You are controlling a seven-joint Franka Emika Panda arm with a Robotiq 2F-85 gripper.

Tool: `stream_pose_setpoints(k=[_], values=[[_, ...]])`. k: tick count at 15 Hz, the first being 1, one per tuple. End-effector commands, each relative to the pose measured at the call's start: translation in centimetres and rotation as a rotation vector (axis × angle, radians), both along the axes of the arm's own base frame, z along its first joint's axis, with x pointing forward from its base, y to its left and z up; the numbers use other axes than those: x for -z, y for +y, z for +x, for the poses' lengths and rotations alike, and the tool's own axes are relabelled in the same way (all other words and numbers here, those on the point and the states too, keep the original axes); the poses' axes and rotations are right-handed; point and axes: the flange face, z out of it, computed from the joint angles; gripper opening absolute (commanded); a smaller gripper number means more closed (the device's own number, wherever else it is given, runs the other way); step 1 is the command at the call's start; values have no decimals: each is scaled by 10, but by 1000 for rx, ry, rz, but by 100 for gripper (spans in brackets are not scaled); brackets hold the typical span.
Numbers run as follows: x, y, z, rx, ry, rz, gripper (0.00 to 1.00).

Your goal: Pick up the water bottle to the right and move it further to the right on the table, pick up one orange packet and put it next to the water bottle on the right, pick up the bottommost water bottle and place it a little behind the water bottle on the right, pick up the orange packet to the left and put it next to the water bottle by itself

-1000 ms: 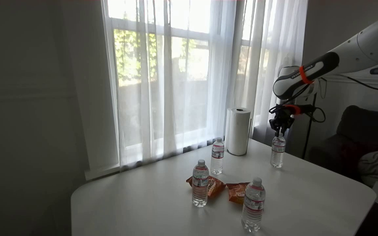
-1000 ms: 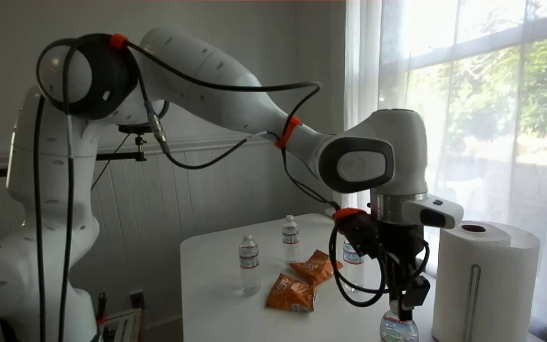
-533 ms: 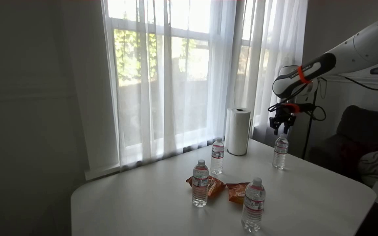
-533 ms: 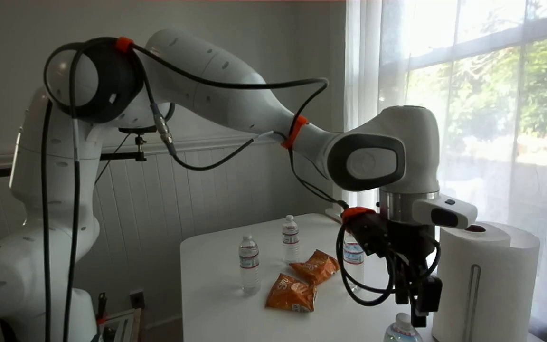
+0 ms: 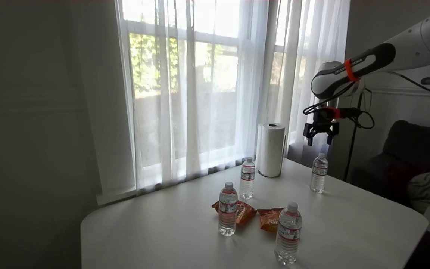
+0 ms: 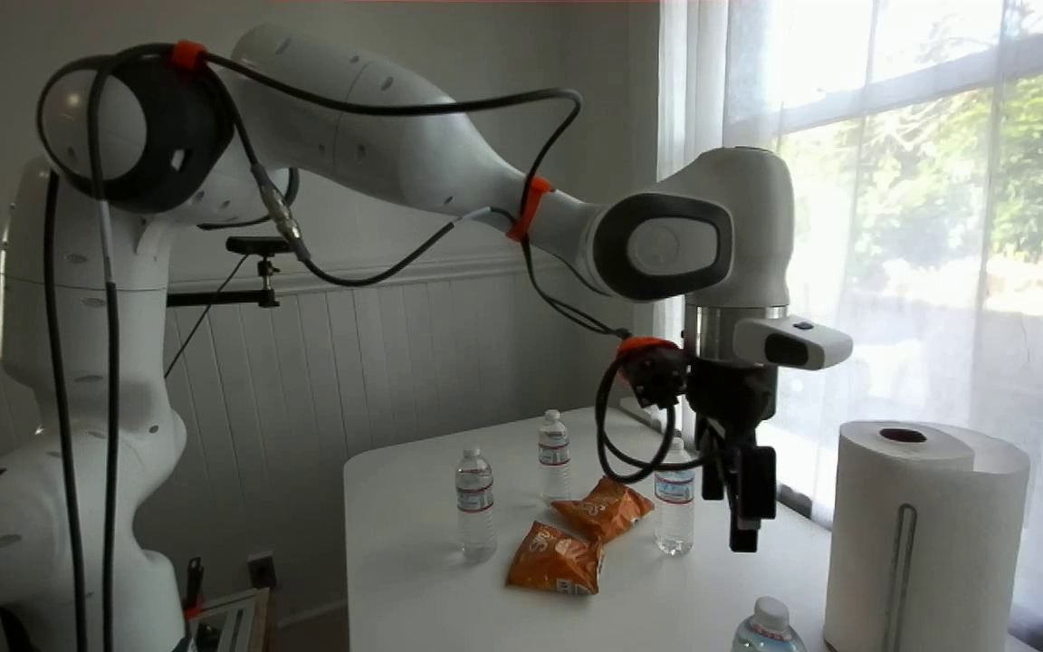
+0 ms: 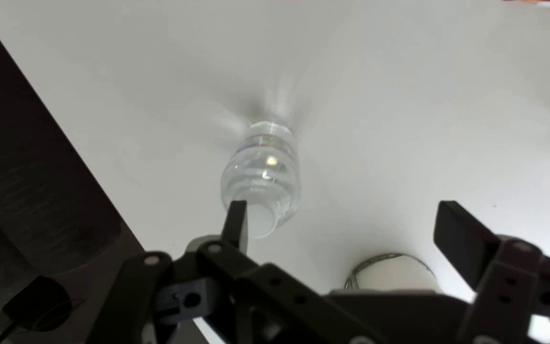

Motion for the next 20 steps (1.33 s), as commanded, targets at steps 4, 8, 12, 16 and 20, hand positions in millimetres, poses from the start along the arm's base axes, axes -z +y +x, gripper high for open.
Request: stream_pose_setpoints(k=[4, 8, 12, 16, 20], values=[[20, 53, -12, 56, 77, 31, 100], [38, 75, -19, 75, 114, 33, 100], [68, 97, -21, 83, 168, 98, 100], [111, 144, -23, 64, 235, 193, 100], [150, 194, -25, 49, 299, 275, 100]])
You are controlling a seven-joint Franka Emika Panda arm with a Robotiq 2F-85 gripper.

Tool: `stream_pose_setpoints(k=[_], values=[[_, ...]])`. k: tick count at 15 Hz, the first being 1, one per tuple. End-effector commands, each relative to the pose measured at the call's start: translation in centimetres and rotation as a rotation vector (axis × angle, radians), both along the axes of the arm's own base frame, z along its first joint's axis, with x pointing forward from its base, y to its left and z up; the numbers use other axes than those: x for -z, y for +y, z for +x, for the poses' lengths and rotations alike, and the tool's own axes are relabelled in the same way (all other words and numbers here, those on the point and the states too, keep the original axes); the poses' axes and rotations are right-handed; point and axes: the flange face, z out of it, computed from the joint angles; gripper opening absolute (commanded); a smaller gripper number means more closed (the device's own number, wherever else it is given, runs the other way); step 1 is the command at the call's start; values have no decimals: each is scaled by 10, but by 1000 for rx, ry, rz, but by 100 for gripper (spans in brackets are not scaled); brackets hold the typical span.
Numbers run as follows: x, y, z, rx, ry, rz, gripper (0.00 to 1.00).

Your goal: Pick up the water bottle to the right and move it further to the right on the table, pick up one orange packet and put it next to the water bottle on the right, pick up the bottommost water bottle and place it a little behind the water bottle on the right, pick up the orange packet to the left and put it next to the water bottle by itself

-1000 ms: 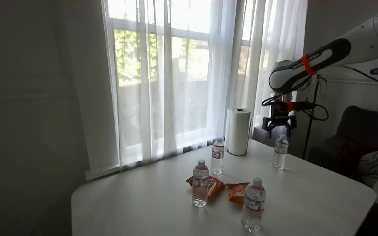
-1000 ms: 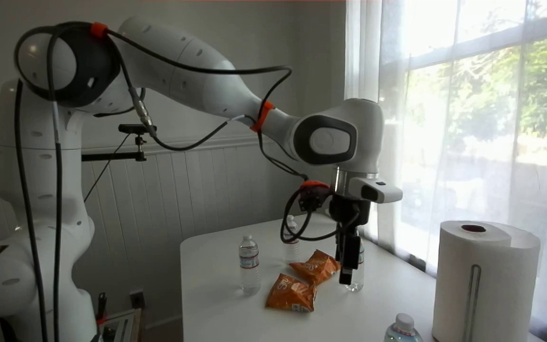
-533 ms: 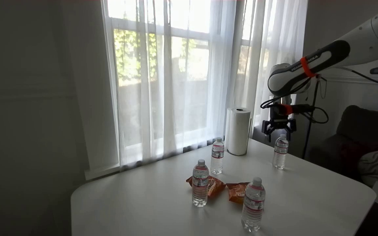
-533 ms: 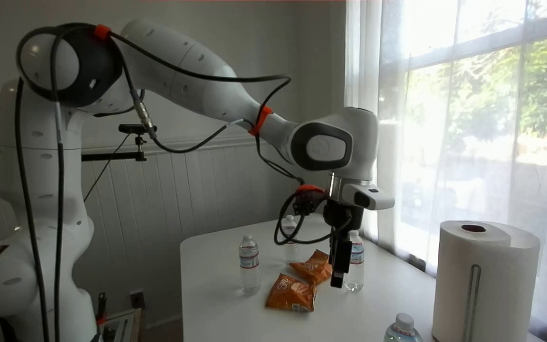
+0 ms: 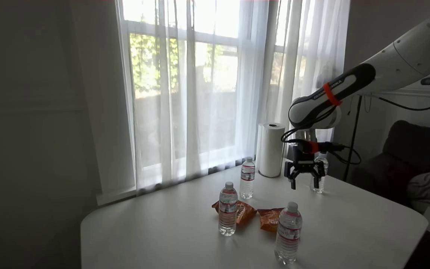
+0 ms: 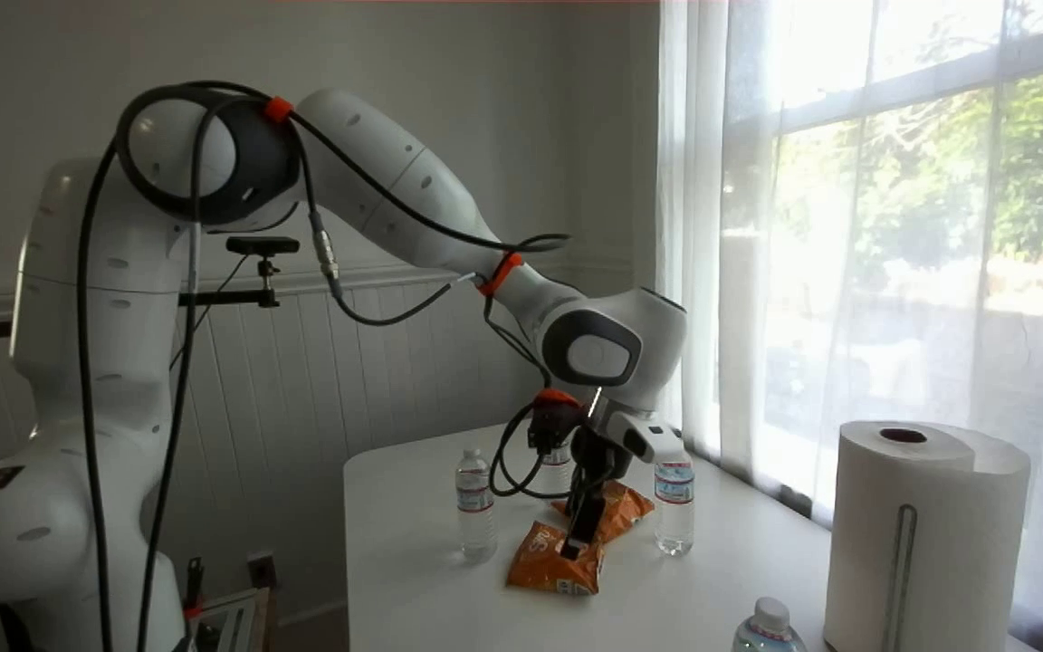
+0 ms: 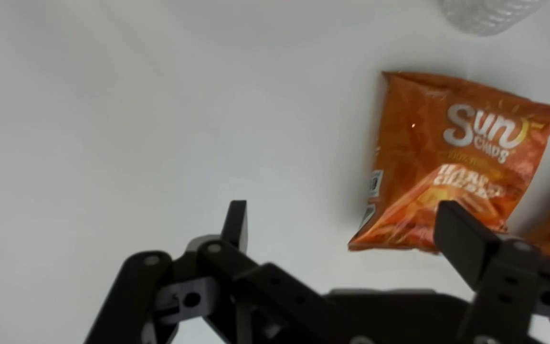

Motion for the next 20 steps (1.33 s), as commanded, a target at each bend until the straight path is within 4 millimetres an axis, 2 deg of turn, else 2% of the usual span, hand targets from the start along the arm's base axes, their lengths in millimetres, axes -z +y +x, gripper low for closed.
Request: stream_pose_setpoints(k=[1, 5, 11, 13, 20], values=[[28, 37, -3, 28, 37, 80, 100], [55, 61, 2, 52, 55, 137, 100], [87, 73, 11, 90, 55, 196, 99], [93, 75, 13, 101, 53, 207, 74], [104, 74, 22, 109, 36, 207, 25]])
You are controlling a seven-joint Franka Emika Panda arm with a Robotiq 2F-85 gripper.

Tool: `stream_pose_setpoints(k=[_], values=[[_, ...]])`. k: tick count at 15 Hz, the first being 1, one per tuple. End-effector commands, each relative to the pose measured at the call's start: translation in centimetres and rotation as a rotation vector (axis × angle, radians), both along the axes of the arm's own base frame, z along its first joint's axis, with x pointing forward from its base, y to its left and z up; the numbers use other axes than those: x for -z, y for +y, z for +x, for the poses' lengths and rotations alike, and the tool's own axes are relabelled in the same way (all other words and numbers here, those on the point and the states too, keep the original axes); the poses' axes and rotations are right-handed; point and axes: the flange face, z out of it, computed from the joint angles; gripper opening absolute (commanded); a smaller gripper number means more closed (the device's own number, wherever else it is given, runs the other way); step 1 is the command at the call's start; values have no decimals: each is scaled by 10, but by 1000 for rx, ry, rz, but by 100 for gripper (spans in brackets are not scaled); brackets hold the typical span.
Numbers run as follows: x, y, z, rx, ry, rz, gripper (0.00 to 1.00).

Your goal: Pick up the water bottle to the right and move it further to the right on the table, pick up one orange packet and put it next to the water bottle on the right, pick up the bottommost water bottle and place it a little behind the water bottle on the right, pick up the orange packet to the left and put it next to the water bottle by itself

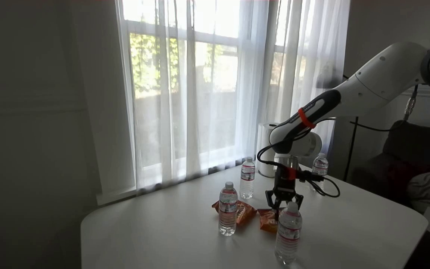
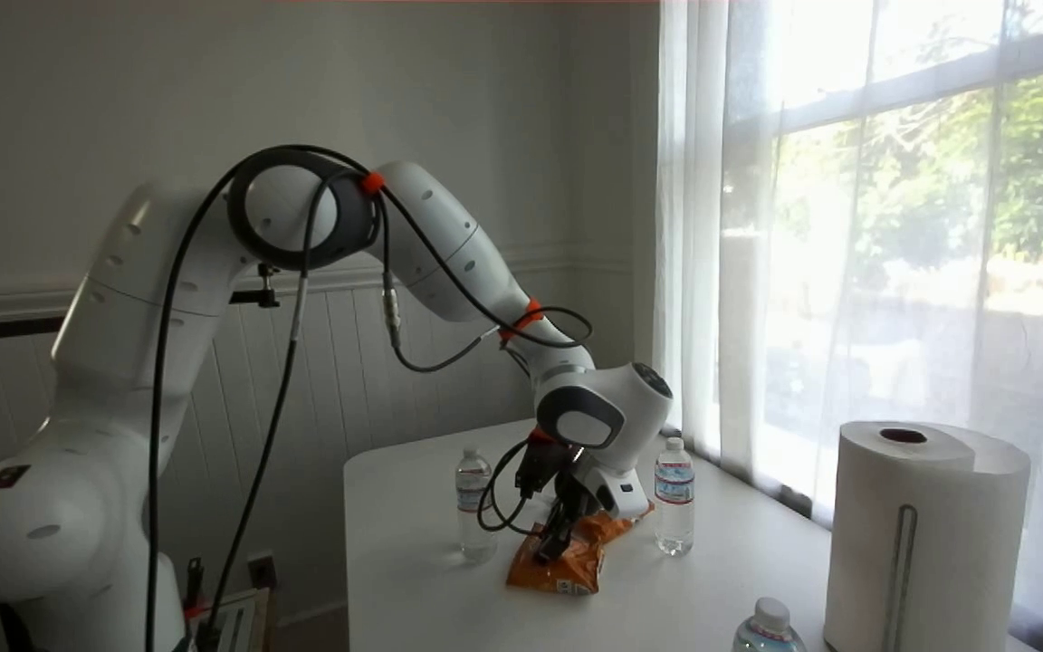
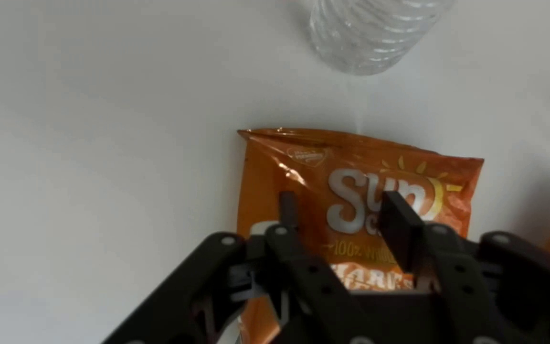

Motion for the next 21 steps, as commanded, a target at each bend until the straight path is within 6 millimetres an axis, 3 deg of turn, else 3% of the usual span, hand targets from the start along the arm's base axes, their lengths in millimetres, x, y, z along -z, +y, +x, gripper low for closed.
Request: stream_pose_setpoints(k=[1, 4, 10, 21], values=[[7, 2, 8, 7, -17, 17, 17], [8, 0, 11, -4, -19, 5, 1], [-18, -20, 12, -15, -23, -60, 0], [-68, -134, 12, -257, 3, -368, 0]])
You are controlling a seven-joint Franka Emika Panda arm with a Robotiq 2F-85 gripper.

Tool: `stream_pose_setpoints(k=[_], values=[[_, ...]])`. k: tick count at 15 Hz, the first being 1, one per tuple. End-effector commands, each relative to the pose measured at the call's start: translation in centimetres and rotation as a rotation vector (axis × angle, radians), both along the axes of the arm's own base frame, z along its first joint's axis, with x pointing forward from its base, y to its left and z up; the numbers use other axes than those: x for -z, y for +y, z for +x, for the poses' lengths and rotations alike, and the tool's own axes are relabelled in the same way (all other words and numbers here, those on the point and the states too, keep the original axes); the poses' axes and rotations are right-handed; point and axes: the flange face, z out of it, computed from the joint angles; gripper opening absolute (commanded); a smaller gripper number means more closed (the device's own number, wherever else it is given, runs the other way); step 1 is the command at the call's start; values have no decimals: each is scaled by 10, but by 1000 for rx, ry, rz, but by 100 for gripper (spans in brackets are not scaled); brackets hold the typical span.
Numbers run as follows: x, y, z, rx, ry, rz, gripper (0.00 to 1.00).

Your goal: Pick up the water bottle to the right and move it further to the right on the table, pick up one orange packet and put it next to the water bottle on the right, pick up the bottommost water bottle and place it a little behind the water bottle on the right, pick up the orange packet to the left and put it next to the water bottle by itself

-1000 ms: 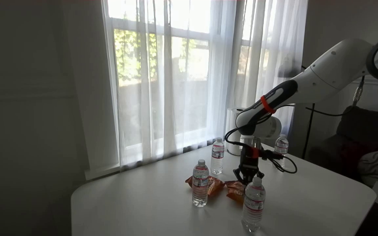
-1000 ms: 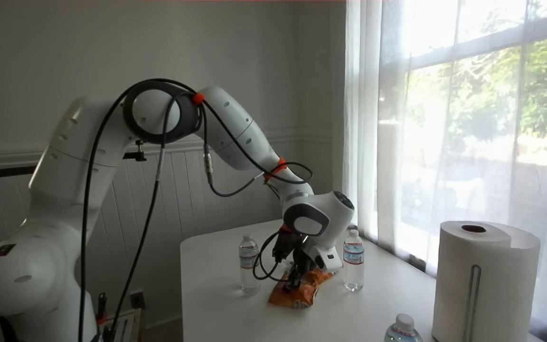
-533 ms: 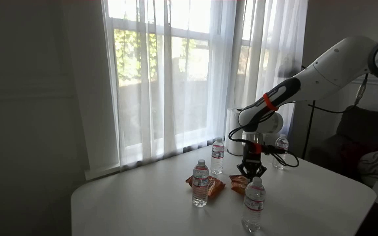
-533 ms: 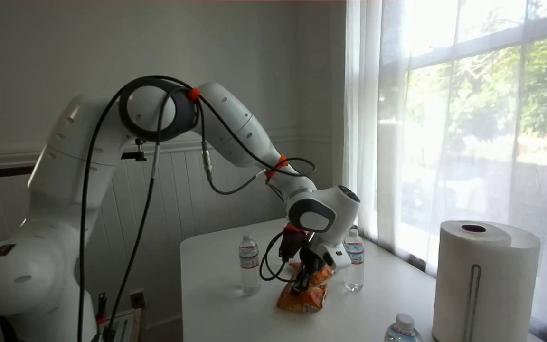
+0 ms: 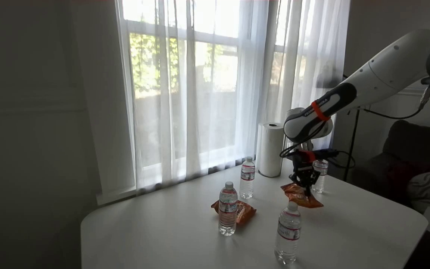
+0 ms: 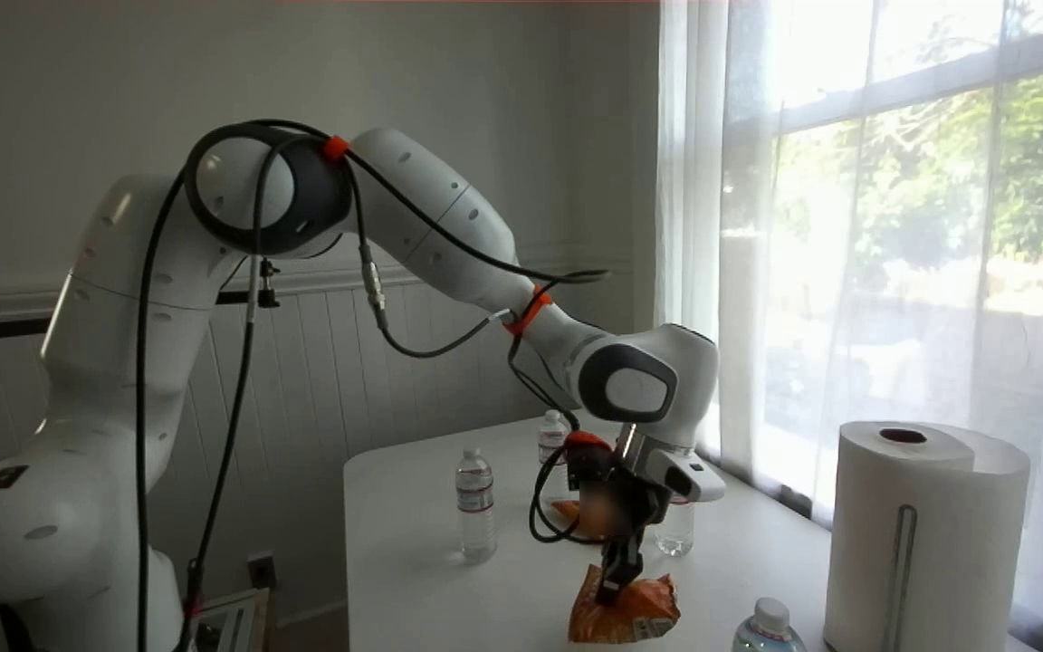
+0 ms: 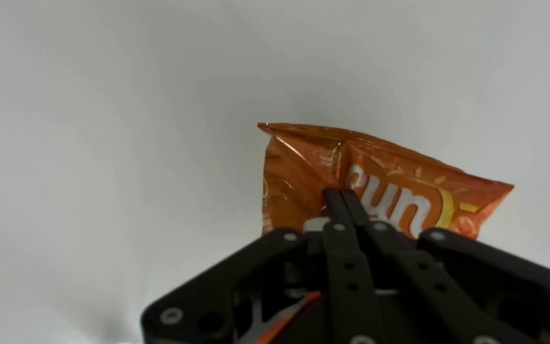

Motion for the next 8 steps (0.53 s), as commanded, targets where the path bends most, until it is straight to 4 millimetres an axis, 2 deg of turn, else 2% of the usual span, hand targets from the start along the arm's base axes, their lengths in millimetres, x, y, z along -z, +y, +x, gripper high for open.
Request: stream_pose_setpoints(k=[1, 5, 6, 8], values=[[-12, -24, 4, -125, 35, -66, 0], [-7, -47, 6, -259, 59, -76, 0], [-8, -37, 2, -204, 41, -63, 1], [-5, -44, 3, -227, 48, -66, 1]])
